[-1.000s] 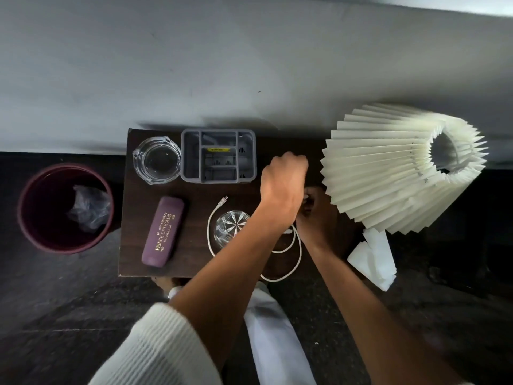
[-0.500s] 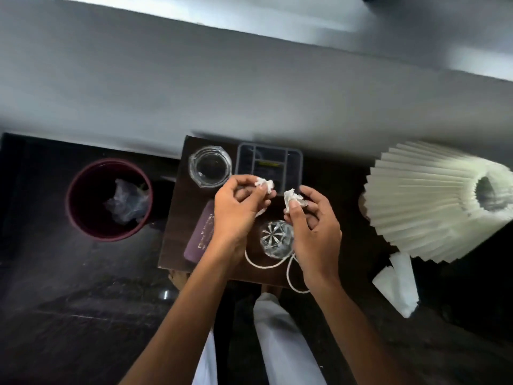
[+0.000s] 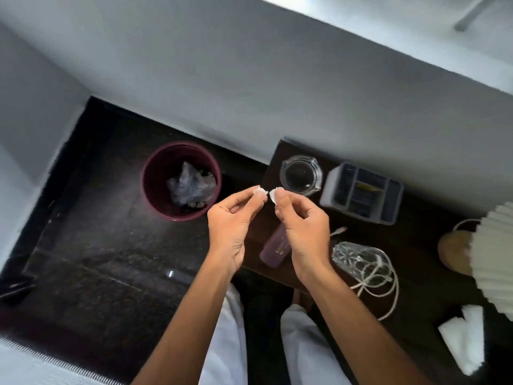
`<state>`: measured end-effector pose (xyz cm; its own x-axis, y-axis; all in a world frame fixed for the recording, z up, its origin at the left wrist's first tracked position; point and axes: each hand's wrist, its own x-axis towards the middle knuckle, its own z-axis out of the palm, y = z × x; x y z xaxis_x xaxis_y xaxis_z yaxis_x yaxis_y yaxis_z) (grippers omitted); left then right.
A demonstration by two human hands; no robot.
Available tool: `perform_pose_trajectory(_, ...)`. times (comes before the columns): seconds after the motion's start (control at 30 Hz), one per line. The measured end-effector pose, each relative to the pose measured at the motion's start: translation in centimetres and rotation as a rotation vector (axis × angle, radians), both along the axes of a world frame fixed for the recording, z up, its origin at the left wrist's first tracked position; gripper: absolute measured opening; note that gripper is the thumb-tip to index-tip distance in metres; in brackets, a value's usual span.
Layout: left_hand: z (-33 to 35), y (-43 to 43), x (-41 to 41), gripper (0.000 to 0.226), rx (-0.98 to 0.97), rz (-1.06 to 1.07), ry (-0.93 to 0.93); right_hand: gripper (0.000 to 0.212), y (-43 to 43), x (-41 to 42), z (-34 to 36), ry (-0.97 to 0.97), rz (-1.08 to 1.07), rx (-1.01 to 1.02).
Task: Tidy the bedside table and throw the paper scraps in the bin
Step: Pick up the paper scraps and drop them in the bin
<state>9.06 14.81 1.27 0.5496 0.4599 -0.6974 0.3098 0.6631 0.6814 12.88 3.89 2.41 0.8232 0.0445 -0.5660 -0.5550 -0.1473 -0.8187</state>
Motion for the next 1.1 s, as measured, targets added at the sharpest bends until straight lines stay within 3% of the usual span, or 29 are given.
perform_pose_trajectory(0.17,-1.9,5.0,-2.3,0.009,0.058,0.066,0.039,0.007,6.3,-0.7,-1.8,0.097,0.052,0.008)
perform_pose_trajectory(0.4,-4.8,10.9,-4.5,0.016,0.191,0.077,0.13,0.021,12.7,-1.1,-4.6,0.151,0.149,0.056)
perform_pose_trajectory(0.5,-5.8,12.7,-4.9,0.016,0.133,0.1,0.157,0.024,14.7,-1.3,-5.9,0.134,0.171,0.02)
perform_pose_trajectory(0.63,-7.3,15.1,-5.1,0.018,0.016,0.215,0.176,0.008,17.3,-1.4,-8.6,0.12,0.164,-0.06)
perform_pose_trajectory(0.8,-9.8,17.5,-4.9,0.015,-0.078,0.295,0.21,0.017,19.8,-1.6,-12.5,0.153,0.198,-0.144)
perform_pose_trajectory(1.1,-13.3,21.6,-4.1,0.016,-0.069,0.303,0.363,0.018,22.3,-1.9,-15.6,0.095,0.23,-0.324)
